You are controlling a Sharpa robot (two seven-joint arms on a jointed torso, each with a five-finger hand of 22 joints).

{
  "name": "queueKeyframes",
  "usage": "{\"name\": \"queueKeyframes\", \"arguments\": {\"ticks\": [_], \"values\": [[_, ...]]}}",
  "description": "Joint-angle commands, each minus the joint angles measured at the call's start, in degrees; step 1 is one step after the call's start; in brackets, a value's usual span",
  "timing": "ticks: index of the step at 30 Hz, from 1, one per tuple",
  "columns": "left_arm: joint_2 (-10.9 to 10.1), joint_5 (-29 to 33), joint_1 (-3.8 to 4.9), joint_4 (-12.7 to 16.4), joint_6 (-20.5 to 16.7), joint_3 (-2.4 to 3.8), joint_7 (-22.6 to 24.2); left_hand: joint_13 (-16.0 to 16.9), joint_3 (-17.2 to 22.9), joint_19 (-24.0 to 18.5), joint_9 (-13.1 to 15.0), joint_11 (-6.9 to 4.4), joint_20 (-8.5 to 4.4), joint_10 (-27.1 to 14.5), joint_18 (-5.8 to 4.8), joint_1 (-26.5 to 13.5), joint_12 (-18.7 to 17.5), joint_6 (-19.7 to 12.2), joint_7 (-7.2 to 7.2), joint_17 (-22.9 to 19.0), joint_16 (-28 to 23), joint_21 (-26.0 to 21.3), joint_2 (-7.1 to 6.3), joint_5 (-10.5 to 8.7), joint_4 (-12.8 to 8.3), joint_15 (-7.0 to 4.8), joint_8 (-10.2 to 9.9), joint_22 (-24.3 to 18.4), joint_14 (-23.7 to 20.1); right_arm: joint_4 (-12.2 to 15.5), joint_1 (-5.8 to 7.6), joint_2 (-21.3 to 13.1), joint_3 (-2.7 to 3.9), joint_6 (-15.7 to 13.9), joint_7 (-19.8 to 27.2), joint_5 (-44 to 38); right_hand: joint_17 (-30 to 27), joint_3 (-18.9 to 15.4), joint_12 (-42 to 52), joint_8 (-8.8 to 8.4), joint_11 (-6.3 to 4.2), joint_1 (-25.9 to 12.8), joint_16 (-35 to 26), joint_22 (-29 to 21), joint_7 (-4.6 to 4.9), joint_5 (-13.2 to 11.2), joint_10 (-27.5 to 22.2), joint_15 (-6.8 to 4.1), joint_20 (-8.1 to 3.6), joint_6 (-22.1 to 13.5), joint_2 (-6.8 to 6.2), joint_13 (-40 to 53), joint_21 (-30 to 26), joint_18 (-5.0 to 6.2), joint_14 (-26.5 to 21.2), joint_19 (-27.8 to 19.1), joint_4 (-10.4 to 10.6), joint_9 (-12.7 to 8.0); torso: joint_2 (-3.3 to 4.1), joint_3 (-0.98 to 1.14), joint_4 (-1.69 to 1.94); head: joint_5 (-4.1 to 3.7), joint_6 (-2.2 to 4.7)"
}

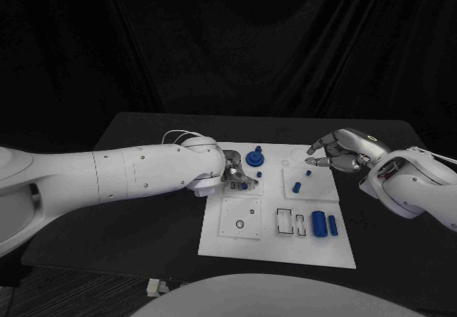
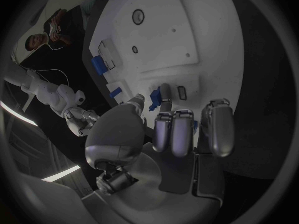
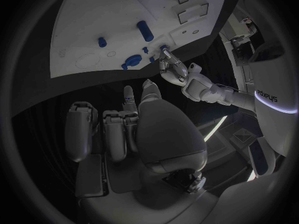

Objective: Assemble the parts on the task board

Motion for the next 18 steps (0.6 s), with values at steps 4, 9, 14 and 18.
{"name": "queueKeyframes", "arguments": {"ticks": [4, 9, 14, 18], "values": [[0.2, 0.6, -0.19, -0.4, 1.2, -0.03, 0.3, 14.6, -2.0, 0.6, 0.9, -0.44, -0.52, 5.9, 0.31, -0.8, 0.5, 0.5, -0.44, 11.4, 0.4, 0.1, -0.06, -0.26, 1.3, -0.37, 1.1, 10.7, 5.1, 0.0, -0.20, 0.0, 0.03, -0.5, -0.5, -0.4, 15.1, -0.4, -0.2, -0.38, -0.56, 0.7, 0.2, 11.3, -0.05, 0.2, 7.0, -0.41, 0.14, 0.3, 0.08, 6.0, -0.4, 0.52, 5.9, -0.2, -0.1, -0.1, 0.00, -0.01, 0.01, -0.09, -0.01], [0.2, 0.4, -0.19, -0.5, 2.0, -0.03, 0.1, 14.8, -4.4, 0.9, 4.0, -1.00, -0.89, 6.1, 0.26, -0.7, 1.0, 1.3, -1.10, 11.8, 1.0, 0.4, 0.38, -0.24, 1.8, -0.79, 4.1, 10.9, 5.3, -0.1, -0.23, 0.0, 0.03, -0.5, -0.4, -0.4, 15.1, -0.4, -0.2, -0.39, -0.55, 0.6, 0.2, 11.3, -0.04, 0.3, 7.0, -0.41, 0.14, 0.3, 0.12, 6.0, -0.4, 0.52, 5.9, -0.2, 0.0, -0.1, -0.01, -0.01, -0.01, -0.02, -0.01], [-0.1, -0.1, -0.19, -0.4, 2.9, -0.03, 0.0, 15.0, -7.3, 1.1, 10.1, -1.65, -1.34, 6.2, 0.19, -0.3, 1.3, 0.3, -1.71, 12.1, 1.3, 0.6, 1.39, -0.25, 1.8, -1.25, 8.8, 11.1, 5.4, -0.1, -0.27, 0.0, 0.03, -0.4, -0.4, -0.4, 15.1, -0.4, -0.2, -0.39, -0.55, 0.6, 0.2, 11.3, -0.04, 0.3, 7.0, -0.41, 0.14, 0.3, 0.12, 6.0, -0.4, 0.52, 5.9, -0.2, 0.0, -0.1, -0.01, -0.02, -0.01, -0.02, -0.01], [-0.4, -0.4, -0.19, -0.3, 3.3, -0.03, 0.0, 15.0, -8.5, 1.1, 12.5, -1.72, -1.48, 6.2, 0.20, 0.0, 1.3, -0.5, -1.94, 12.1, 1.4, 0.5, 1.86, -0.25, 1.8, -1.38, 10.5, 11.2, 5.4, -0.1, -0.30, 0.0, 0.03, -0.4, -0.4, -0.4, 15.1, -0.4, -0.2, -0.39, -0.55, 0.6, 0.2, 11.3, -0.04, 0.3, 7.0, -0.41, 0.14, 0.3, 0.12, 6.0, -0.4, 0.52, 5.9, -0.2, 0.0, -0.1, -0.02, 0.00, 0.00, 0.04, -0.01]]}}
